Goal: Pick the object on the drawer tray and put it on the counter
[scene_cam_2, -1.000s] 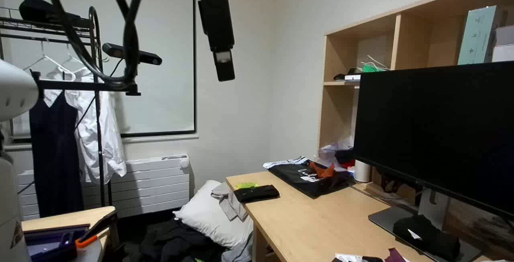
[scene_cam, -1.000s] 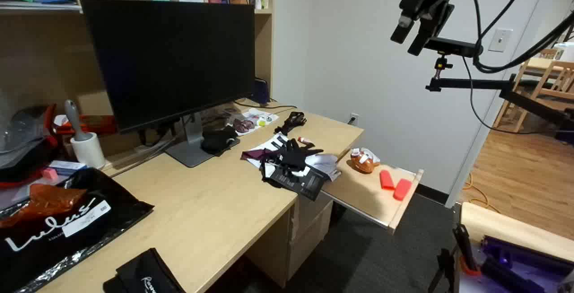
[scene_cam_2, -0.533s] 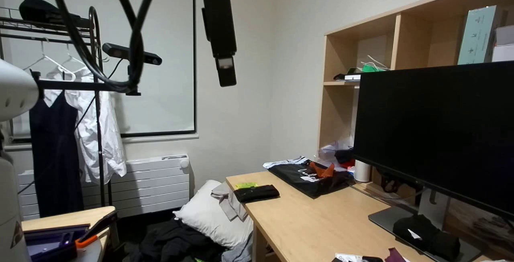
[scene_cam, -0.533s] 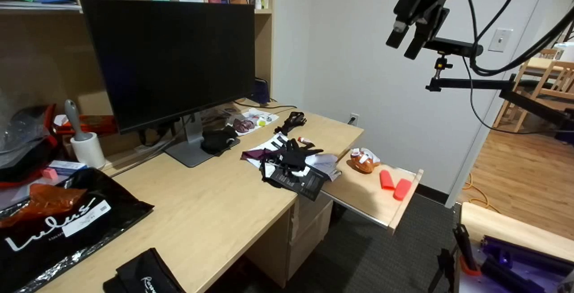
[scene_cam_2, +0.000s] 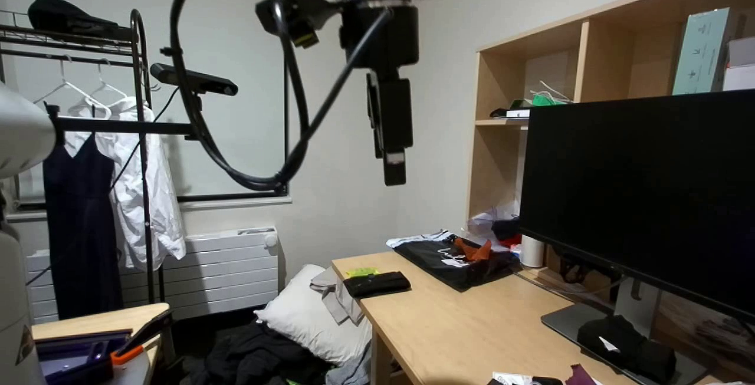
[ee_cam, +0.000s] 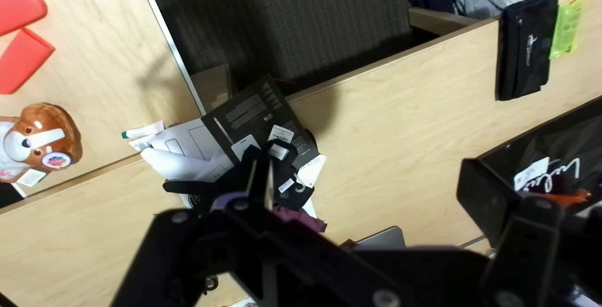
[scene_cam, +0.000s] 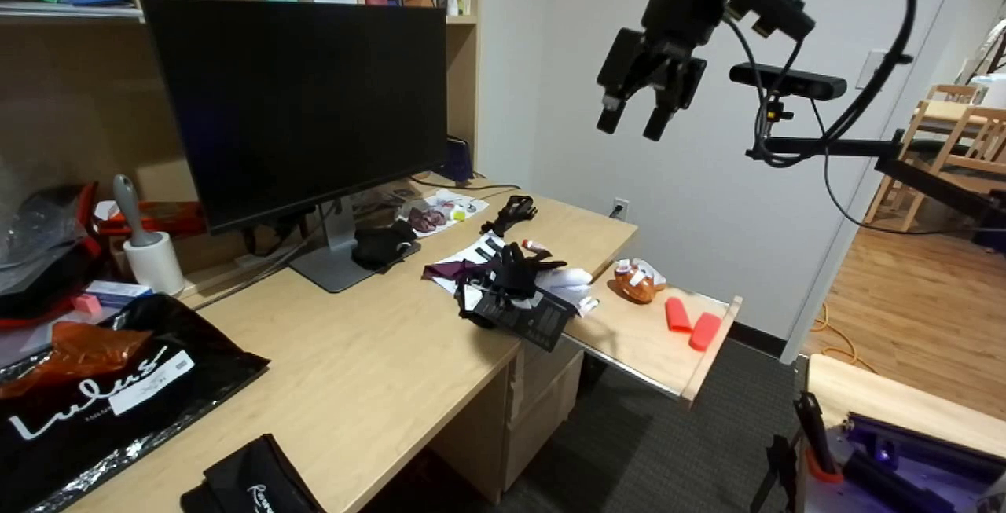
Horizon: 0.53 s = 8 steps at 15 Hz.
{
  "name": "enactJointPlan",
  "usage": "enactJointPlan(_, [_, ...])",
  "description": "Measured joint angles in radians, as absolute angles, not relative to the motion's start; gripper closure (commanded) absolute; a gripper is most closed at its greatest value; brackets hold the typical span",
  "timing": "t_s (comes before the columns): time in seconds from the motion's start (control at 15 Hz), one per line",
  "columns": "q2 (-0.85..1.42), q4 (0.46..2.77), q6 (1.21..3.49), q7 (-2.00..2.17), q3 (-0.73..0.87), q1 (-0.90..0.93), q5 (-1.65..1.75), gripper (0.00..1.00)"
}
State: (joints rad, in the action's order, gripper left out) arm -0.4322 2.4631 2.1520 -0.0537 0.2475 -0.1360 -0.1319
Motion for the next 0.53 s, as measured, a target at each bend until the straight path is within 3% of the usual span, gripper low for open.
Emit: enactJointPlan(0.53, [-0.025,2.239,2.198,0.190,0.217,-0.159,-0.131,0.00])
